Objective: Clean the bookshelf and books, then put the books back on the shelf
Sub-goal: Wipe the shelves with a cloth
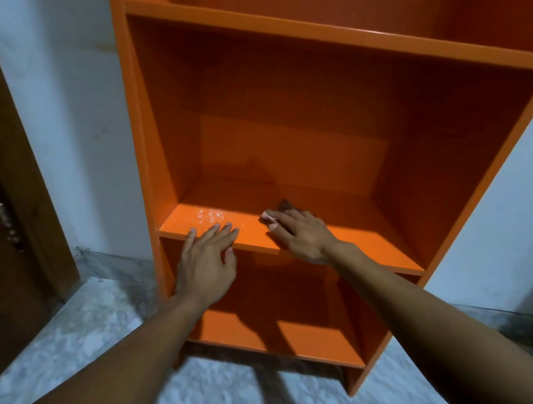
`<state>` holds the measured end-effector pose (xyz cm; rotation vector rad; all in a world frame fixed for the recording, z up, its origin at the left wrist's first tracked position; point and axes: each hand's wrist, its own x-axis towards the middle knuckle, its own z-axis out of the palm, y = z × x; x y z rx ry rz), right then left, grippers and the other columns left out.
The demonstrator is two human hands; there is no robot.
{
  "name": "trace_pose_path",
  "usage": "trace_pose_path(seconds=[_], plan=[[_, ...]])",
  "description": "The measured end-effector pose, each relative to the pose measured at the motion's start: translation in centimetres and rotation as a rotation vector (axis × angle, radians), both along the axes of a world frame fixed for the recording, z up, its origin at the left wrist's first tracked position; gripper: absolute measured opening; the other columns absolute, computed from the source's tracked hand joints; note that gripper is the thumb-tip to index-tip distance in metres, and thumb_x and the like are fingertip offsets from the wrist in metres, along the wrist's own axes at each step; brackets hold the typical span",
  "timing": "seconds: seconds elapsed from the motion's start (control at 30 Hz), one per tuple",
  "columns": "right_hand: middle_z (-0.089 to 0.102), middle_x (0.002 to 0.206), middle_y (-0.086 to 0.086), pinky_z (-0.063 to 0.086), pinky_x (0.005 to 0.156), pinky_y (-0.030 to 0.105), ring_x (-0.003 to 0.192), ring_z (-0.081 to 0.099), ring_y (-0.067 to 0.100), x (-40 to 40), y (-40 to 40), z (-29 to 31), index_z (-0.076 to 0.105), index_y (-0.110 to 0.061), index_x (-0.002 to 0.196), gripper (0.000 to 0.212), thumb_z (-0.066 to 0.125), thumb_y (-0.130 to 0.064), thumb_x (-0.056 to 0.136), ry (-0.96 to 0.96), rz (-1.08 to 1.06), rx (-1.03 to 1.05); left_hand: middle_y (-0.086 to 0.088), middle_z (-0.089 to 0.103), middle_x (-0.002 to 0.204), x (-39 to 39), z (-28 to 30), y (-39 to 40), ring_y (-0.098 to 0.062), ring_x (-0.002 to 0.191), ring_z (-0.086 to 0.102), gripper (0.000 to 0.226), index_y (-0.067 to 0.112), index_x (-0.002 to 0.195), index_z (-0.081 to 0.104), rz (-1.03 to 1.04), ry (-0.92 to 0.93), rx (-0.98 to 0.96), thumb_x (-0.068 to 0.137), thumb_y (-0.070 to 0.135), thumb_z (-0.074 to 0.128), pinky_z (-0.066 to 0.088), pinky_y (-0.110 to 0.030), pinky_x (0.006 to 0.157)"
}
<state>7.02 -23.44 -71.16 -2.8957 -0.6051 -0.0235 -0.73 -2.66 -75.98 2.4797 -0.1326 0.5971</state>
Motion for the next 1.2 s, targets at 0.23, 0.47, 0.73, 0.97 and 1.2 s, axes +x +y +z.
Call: trace_pose_path(seconds=[0.23, 0.47, 0.73, 0.97, 1.2], plan=[[0.05, 0.143, -0.004, 0.04, 0.093, 0.048, 0.124, 0.041, 0.023, -7.1, 0.9, -0.9, 0.048, -0.033, 0.142, 0.07, 0.045, 0.009, 0.086, -0.107, 0.267, 0.083, -0.001, 0.063, 0.136, -2.6, 2.5, 4.4, -0.023, 0.119, 0.063, 0.042, 0.017, 0.117, 0.073, -0.101, -0.058, -0.131, 0.086, 0.001, 0.049, 0.044, -0.035, 0.108], [0.063, 0.125, -0.003, 0.036, 0.081, 0.003, 0.105, 0.054, -0.003, -9.3, 5.6, 2.0, 0.059, -0.017, 0.132, 0.048, 0.046, 0.009, 0.094, -0.011, 0.307, 0.398, -0.004, 0.011, 0.167, -4.4, 5.3, 10.0, -0.021, 0.154, 0.009, 0.075, 0.02, 0.156, 0.027, -0.048, -0.192, 0.075, 0.089, 0.002, 0.052, 0.024, -0.038, 0.117], [0.067, 0.097, -0.005, 0.044, 0.054, 0.02, 0.07, 0.057, 0.004, -3.5, 6.2, 5.9, 0.058, -0.02, 0.125, 0.044, 0.044, 0.007, 0.094, -0.054, -0.127, 0.725, -0.004, -0.016, 0.165, -3.7, 7.7, 11.0, -0.019, 0.153, -0.008, 0.084, 0.016, 0.158, -0.008, -0.035, -0.058, 0.131, 0.095, 0.013, 0.046, 0.023, -0.042, 0.123], [0.066, 0.127, 0.005, 0.053, 0.082, 0.034, 0.112, 0.064, 0.026, 4.0, 2.5, 2.4, 0.06, -0.017, 0.127, 0.057, 0.041, 0.012, 0.083, -0.206, -0.374, 0.781, -0.007, -0.031, 0.16, -2.0, 5.5, 9.7, -0.017, 0.15, -0.02, 0.085, 0.008, 0.155, -0.017, 0.033, -0.086, 0.149, 0.096, 0.013, 0.044, 0.003, -0.034, 0.125], [0.049, 0.144, 0.01, 0.048, 0.098, 0.055, 0.123, 0.052, 0.039, 12.6, 4.2, -0.1, 0.045, -0.035, 0.141, 0.046, 0.046, -0.022, 0.097, 0.041, -0.357, 0.36, -0.007, -0.029, 0.161, -1.6, 4.7, 9.5, -0.016, 0.15, -0.019, 0.086, 0.01, 0.155, -0.017, 0.098, -0.113, 0.224, 0.095, 0.01, 0.044, -0.006, -0.032, 0.123]])
